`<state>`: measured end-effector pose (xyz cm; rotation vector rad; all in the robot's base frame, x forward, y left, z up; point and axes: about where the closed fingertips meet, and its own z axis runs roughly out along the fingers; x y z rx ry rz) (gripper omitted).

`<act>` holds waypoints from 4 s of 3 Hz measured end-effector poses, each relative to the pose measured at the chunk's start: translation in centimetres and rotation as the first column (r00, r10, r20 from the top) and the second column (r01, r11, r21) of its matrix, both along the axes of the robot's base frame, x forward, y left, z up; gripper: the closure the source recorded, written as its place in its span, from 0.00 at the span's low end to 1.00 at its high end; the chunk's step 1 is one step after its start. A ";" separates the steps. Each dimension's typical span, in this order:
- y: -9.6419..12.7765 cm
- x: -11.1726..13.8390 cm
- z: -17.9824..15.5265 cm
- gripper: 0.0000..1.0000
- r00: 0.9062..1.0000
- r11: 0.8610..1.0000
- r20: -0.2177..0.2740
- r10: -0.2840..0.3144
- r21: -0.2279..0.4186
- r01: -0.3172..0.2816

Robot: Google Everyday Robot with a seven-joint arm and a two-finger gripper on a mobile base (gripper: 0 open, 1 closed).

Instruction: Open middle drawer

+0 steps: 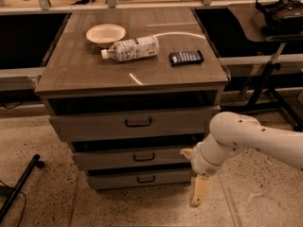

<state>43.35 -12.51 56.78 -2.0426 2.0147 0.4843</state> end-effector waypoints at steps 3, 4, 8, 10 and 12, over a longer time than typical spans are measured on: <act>-0.6 6.0 -6.9 0.00 0.993 1.000 0.122 0.008 0.008 -0.009; -1.2 7.0 -7.8 0.00 0.989 1.000 0.146 0.018 -0.024 -0.015; -2.2 12.8 -12.0 0.00 0.978 0.999 0.207 0.031 -0.026 -0.026; -1.4 14.5 -15.3 0.03 0.980 1.000 0.200 0.008 -0.021 -0.004; -0.9 11.3 -15.2 0.48 0.983 0.999 0.182 0.035 -0.003 -0.035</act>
Offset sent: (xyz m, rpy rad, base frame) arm 0.0626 -0.0060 -0.0724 -0.0162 -0.1588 0.0156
